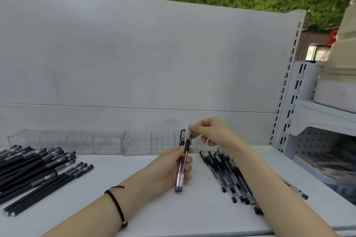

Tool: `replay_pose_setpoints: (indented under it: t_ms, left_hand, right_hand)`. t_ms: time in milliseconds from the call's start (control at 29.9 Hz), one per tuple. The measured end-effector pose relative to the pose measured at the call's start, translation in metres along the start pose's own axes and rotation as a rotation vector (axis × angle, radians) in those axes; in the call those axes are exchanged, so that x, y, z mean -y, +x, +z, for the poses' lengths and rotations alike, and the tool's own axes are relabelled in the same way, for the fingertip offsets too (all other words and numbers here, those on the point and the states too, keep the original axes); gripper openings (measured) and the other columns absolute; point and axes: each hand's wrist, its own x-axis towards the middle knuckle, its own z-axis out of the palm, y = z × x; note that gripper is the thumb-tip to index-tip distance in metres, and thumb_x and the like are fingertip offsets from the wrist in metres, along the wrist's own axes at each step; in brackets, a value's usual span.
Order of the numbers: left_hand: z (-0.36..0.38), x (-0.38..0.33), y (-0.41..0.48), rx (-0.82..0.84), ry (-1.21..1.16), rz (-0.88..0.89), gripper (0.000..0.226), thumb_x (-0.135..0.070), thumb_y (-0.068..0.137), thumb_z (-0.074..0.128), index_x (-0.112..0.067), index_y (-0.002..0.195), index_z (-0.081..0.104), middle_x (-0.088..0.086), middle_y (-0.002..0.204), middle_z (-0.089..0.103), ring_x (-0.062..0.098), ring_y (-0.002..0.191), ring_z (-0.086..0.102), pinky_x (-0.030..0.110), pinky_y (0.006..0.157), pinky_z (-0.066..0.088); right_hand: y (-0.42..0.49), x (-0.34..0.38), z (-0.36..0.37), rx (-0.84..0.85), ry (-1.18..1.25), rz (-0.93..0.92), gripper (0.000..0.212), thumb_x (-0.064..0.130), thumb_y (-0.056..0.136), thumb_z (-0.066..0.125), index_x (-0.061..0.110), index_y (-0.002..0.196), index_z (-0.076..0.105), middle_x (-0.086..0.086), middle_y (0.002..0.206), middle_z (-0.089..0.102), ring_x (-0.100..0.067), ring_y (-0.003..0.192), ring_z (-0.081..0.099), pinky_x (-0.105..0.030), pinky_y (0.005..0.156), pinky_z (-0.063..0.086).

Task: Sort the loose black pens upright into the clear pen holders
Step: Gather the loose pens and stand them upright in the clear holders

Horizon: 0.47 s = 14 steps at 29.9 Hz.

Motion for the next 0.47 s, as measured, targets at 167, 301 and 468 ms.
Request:
replay_pose_setpoints:
  t_ms: [167, 301, 468]
  left_hand:
    - [-0.002, 0.000, 0.002, -0.083, -0.016, 0.002, 0.030, -0.037, 0.103, 0.040, -0.011, 0.100, 0.054, -0.004, 0.056, 0.039, 0.007, 0.041, 0.029, 0.015, 0.035, 0.024]
    - [-0.003, 0.000, 0.004, -0.096, -0.025, 0.006, 0.033, -0.043, 0.099, 0.045, -0.011, 0.100, 0.053, -0.005, 0.054, 0.035, 0.007, 0.039, 0.026, 0.015, 0.034, 0.021]
    - [-0.002, 0.001, 0.004, -0.104, -0.015, 0.021, 0.029, -0.039, 0.099, 0.048, -0.011, 0.096, 0.052, -0.004, 0.054, 0.038, 0.008, 0.038, 0.030, 0.015, 0.034, 0.024]
  right_hand:
    - [0.008, -0.031, -0.011, -0.078, -0.496, 0.029, 0.031, 0.041, 0.083, 0.069, 0.015, 0.067, 0.064, 0.004, 0.062, 0.063, -0.013, 0.054, 0.049, -0.023, 0.054, 0.039]
    - [0.006, -0.040, -0.005, -0.019, -0.908, 0.108, 0.033, 0.050, 0.074, 0.073, 0.020, 0.070, 0.059, 0.006, 0.076, 0.060, -0.016, 0.073, 0.057, -0.026, 0.062, 0.042]
    - [0.006, -0.035, 0.004, 0.030, -0.874, 0.152, 0.030, 0.042, 0.070, 0.075, 0.014, 0.075, 0.067, 0.001, 0.080, 0.063, -0.017, 0.073, 0.056, -0.025, 0.061, 0.040]
